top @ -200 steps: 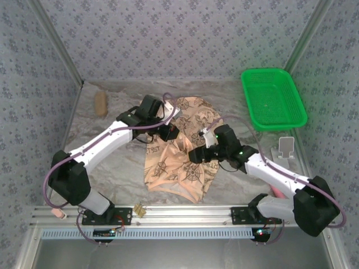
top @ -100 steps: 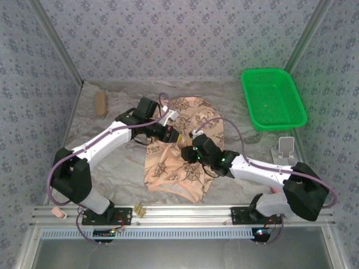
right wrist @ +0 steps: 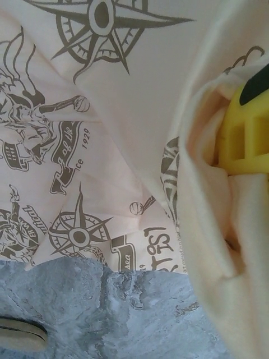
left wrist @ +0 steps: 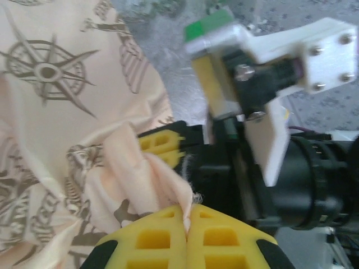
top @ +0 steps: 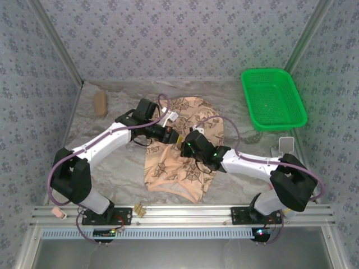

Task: Fold the inside-out t-shirt

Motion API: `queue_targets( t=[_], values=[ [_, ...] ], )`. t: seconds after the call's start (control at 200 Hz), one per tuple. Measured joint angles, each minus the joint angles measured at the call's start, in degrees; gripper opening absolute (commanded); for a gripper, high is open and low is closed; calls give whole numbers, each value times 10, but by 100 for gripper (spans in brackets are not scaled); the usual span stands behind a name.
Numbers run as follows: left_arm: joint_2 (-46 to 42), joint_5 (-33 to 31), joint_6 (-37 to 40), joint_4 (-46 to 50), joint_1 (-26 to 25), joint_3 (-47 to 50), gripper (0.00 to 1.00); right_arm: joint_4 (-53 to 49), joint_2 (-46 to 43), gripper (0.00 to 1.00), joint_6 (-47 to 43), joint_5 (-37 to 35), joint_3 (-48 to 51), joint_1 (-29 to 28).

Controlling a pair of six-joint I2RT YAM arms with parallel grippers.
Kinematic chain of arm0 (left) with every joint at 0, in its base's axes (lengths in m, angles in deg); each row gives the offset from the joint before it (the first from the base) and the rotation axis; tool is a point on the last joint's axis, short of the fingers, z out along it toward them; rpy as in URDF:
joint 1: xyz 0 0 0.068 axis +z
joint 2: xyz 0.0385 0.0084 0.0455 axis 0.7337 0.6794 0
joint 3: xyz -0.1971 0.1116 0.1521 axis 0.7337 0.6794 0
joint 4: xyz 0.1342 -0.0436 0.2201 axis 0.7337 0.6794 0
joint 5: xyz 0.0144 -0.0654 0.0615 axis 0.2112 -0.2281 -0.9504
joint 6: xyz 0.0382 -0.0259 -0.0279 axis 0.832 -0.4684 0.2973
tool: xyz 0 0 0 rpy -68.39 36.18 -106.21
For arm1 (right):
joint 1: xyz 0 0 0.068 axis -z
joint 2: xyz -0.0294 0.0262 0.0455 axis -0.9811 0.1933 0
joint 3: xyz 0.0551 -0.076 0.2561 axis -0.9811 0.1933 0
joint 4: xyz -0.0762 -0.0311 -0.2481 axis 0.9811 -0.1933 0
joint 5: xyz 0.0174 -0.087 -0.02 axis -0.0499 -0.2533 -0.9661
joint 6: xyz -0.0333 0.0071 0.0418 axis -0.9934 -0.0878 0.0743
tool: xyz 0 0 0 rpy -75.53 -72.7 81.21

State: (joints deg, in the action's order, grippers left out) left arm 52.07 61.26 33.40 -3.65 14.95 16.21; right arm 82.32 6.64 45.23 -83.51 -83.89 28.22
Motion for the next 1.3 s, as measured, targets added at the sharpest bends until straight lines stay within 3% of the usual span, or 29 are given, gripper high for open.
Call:
queue_targets(
  t=[0.075, 0.28, 0.405, 0.51, 0.57, 0.615, 0.75, 0.959, 1.059, 1.164, 1.299],
  values=[
    [-15, -36, 7, 0, 3, 11, 0, -24, -29, 0, -7, 35, 0, 20],
    [-35, -99, 24, -30, 3, 43, 0, -122, -170, 0, -110, 192, -38, 93],
    [-33, -106, 24, -90, 0, 63, 0, -177, -172, 0, -167, 338, -58, 148],
    [-22, -109, 21, -129, -1, 84, 0, -256, -143, 0, -201, 393, -63, 198],
    [-15, -109, 19, -144, -3, 98, 0, -292, -121, 0, -213, 399, -64, 223],
    [-10, -109, 17, -152, -7, 108, 0, -307, -107, 15, -217, 398, -61, 242],
    [-7, -140, 19, -142, 3, 126, 0, -342, -87, 24, -221, 359, -38, 275],
    [3, -125, 3, -136, 12, 127, 0, -346, -116, 44, -281, 292, -23, 219],
    [3, -96, -23, -153, 12, 128, 0, -320, -178, 54, -365, 252, -14, 160],
    [3, -75, -42, -160, 12, 128, 0, -239, -240, 58, -522, 234, 28, 99],
    [3, -54, -58, -166, 12, 128, 0, -140, -242, 59, -706, 236, 96, 109]
  ],
)
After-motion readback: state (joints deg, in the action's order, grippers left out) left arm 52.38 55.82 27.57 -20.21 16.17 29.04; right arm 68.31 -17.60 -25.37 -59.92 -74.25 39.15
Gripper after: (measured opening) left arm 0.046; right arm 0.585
